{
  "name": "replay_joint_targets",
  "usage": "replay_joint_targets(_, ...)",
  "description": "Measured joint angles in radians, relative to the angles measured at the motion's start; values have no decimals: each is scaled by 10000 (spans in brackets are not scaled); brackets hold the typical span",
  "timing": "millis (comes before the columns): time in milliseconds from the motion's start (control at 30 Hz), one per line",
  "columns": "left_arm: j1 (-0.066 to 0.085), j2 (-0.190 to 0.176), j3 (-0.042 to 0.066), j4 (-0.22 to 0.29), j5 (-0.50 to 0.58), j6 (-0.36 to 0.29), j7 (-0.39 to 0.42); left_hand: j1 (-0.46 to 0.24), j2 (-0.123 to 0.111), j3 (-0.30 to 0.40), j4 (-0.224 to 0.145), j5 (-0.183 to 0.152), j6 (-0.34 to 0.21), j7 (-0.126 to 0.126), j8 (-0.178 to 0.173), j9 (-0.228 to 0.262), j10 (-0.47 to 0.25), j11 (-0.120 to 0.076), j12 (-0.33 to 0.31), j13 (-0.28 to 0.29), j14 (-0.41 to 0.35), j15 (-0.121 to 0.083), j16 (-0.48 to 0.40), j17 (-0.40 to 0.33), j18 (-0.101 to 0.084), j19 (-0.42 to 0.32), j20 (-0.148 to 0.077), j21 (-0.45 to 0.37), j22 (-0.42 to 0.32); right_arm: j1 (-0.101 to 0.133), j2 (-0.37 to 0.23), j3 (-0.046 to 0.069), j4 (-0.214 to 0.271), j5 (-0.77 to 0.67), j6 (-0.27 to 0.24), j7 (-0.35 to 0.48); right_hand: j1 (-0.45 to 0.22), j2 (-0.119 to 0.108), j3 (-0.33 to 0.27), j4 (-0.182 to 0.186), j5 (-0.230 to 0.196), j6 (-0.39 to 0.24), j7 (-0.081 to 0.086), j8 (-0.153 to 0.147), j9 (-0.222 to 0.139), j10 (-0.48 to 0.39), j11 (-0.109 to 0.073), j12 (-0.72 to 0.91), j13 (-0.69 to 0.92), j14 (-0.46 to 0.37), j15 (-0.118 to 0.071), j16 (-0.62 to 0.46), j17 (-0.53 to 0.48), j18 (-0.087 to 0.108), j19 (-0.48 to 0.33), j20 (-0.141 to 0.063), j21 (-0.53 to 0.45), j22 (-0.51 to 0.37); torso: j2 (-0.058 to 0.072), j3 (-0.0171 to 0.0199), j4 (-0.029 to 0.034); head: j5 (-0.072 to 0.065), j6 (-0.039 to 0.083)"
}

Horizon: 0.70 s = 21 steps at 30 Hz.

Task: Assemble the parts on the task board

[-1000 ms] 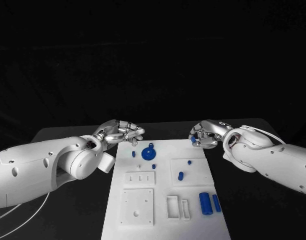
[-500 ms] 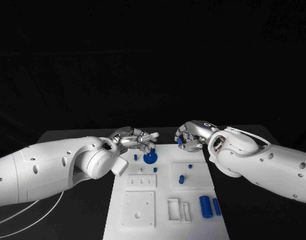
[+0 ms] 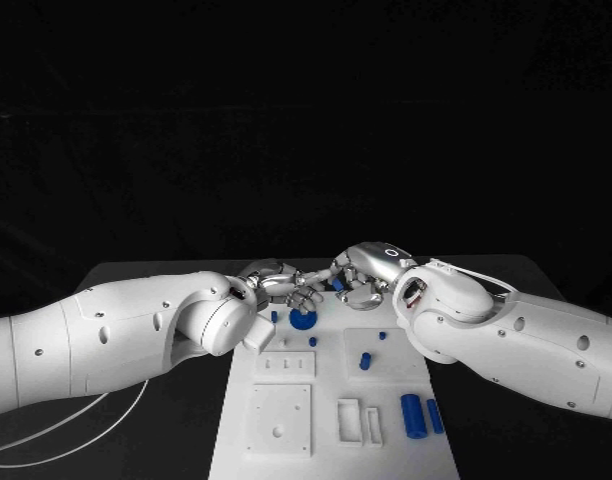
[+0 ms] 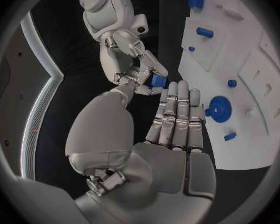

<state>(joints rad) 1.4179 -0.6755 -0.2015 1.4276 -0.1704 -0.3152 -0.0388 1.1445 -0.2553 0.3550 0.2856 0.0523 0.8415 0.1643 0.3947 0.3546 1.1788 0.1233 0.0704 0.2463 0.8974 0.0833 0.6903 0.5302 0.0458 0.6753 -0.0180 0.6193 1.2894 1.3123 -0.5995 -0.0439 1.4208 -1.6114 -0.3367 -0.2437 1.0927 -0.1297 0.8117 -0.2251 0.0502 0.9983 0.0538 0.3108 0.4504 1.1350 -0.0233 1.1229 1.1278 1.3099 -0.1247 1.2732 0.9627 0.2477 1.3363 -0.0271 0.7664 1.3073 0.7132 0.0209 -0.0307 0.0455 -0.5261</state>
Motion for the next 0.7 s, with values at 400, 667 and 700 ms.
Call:
replay_joint_targets(400,0,171,-10,-126,-277,-176,-527,96,95,-57,22,1,126,-125,89,103,225,-225,226,248,148,-146,490,200,-2,94,-92,269,130,-53,67,-1,245,-163,-94,-293,-16,-66,67,12,0,-1,1,117,0,35,36,0,1,1,1,-39,-1,1,-1,1,0,0,9,8,-3,53,-9)
replay_joint_targets(667,0,231,-13,-129,-405,-165,-696,174,173,-136,-4,1,162,-161,128,114,235,-234,294,326,181,-180,569,252,-4,110,-107,310,141,-75,138,0,247,-197,-94,-371,-16,-66,67,12,0,-2,3,117,0,35,36,0,0,0,2,-39,-1,2,-1,1,0,0,15,6,-4,48,-12)
replay_joint_targets(700,0,236,-13,-129,-411,-162,-706,174,173,-137,-4,1,161,-161,129,120,235,-234,294,328,182,-181,596,252,-3,110,-106,310,141,-78,147,0,246,-200,-92,-378,-16,-66,67,12,0,-3,4,117,0,35,36,0,1,0,2,-39,-1,2,-1,1,0,0,16,5,-5,47,-12)
